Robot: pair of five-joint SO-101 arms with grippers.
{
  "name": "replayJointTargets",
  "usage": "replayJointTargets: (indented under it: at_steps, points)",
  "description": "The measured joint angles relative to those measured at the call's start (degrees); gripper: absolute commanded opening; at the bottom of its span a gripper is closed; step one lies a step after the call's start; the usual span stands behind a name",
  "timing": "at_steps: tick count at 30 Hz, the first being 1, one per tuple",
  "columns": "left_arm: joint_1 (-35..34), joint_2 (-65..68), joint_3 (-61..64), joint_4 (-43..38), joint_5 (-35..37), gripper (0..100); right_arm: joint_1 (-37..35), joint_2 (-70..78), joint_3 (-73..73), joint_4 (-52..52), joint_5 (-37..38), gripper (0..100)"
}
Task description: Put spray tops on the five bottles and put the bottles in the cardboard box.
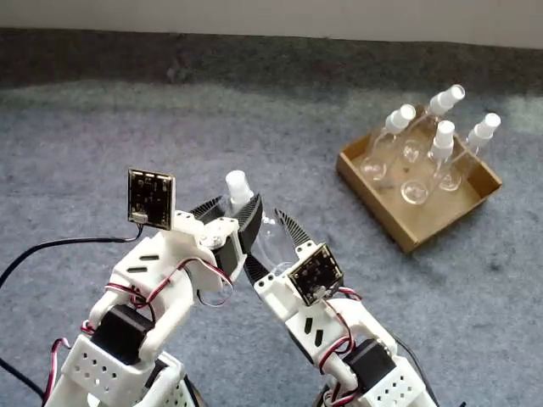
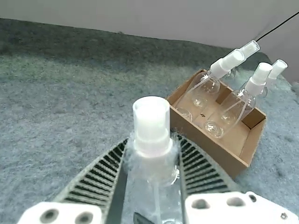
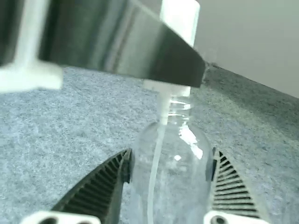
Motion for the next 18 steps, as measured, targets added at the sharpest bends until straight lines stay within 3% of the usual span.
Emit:
replayJointTargets:
  at_steps: [12, 18]
  points:
    - [-0.3, -0.4, 1.7, -2.6, 0.0, 1, 0.1, 0.0, 0.0, 0.4, 3.3, 20.2]
    - [-0.3, -0.5, 9.1, -11.8, 0.0, 1, 0.2, 0.0, 0.0, 0.5, 3.4, 20.2]
